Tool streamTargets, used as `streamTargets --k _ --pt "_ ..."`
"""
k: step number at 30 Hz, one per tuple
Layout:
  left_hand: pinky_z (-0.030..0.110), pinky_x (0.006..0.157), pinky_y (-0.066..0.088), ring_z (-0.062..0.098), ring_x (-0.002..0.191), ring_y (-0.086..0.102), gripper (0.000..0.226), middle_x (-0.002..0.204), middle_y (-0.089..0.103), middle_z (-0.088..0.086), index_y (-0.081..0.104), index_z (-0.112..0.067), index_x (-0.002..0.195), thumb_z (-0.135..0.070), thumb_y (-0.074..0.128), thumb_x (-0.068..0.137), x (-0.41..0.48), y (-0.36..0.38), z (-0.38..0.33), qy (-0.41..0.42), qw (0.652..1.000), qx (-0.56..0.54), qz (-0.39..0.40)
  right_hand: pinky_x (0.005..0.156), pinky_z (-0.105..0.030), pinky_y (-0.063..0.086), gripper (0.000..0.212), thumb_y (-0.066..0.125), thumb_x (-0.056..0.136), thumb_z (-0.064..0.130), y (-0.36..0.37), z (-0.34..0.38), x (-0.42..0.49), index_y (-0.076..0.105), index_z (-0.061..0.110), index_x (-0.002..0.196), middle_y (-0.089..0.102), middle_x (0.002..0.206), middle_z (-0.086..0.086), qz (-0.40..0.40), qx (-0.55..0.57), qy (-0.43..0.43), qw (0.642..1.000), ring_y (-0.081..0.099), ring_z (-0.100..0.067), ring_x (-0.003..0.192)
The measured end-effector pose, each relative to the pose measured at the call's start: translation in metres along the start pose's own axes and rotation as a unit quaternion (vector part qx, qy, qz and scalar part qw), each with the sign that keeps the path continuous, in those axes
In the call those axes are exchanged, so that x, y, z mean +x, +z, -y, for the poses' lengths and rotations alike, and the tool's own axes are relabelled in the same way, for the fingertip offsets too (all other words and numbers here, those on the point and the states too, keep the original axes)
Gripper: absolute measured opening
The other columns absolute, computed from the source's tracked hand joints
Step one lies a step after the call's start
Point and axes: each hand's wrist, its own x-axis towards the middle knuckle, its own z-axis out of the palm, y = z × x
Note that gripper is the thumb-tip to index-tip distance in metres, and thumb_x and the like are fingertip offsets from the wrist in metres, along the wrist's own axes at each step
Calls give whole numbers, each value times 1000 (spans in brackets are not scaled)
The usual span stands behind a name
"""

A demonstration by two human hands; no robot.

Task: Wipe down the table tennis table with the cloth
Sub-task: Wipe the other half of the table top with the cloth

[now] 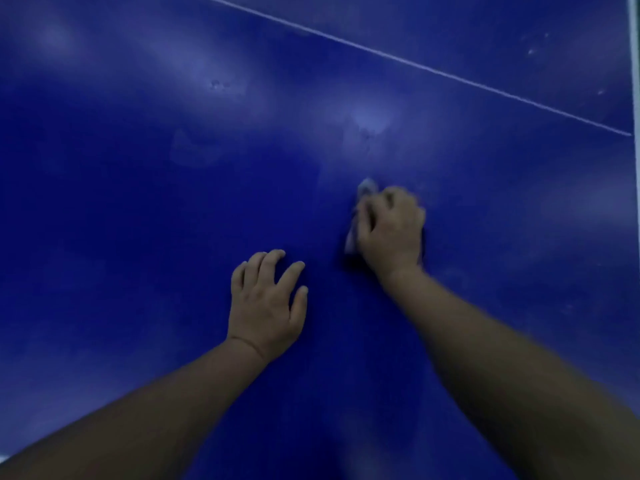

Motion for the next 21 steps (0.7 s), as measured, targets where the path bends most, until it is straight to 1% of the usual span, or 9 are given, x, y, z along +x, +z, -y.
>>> streamTargets --k 3,5,6,9,10,12,15,18,21 --pt "51 107 30 34 129 42 50 138 50 13 59 -15 130 -42 40 94 60 -10 3 -12 1000 -16 -21 75 -46 44 19 62 95 28 2 22 -31 71 12 93 63 101 -13 46 34 -86 995 57 -32 87" --pt "51 109 27 34 131 39 50 140 47 15 57 -13 131 -42 41 93 106 -15 2 -20 999 -17 -32 72 -45 43 18 64 94 27 10 15 -2 72 10 93 63 98 -14 53 28 -116 991 58 -34 85" --pt "51 110 26 34 132 38 50 141 46 15 56 -13 132 -42 40 93 128 -16 -1 -10 999 -15 -37 72 -45 43 18 65 94 26 13 9 19 73 9 93 64 97 -15 40 23 -96 994 58 -35 84" --pt "52 117 22 33 139 34 50 148 42 14 54 -14 134 -41 39 95 184 -10 -16 10 999 -22 -44 78 -44 39 24 60 97 30 26 -10 85 73 11 101 63 104 -16 -13 6 42 999 57 -37 95" --pt "51 119 18 32 142 30 49 151 39 13 52 -15 136 -41 38 96 195 -6 -20 6 999 -25 -43 80 -43 38 26 57 98 32 30 -13 100 73 12 103 62 106 -15 -18 0 56 998 56 -36 98" --pt "51 122 10 30 146 23 49 155 34 11 48 -18 138 -43 36 98 205 7 -27 -5 999 -8 -37 84 -43 38 31 52 99 37 38 -23 122 71 14 108 61 110 -13 -13 -13 60 998 55 -33 104" --pt "53 122 9 31 146 23 50 156 34 11 47 -18 139 -44 33 97 207 13 -27 -10 999 12 -49 86 -42 38 33 50 100 39 37 -26 132 70 16 111 60 113 -11 -5 -24 63 998 54 -32 106" --pt "51 123 9 30 146 25 54 156 36 12 45 -13 143 -39 34 98 208 8 -31 -19 998 -14 -58 77 -45 40 25 57 98 31 23 -7 92 72 11 100 62 105 -15 -2 -14 52 999 56 -36 93" --pt "46 125 6 29 147 26 59 157 35 15 38 -6 149 -35 33 97 206 3 -32 -39 995 -73 -64 70 -46 43 18 65 94 25 17 20 32 72 9 90 63 96 -13 20 20 -7 1000 57 -32 81"
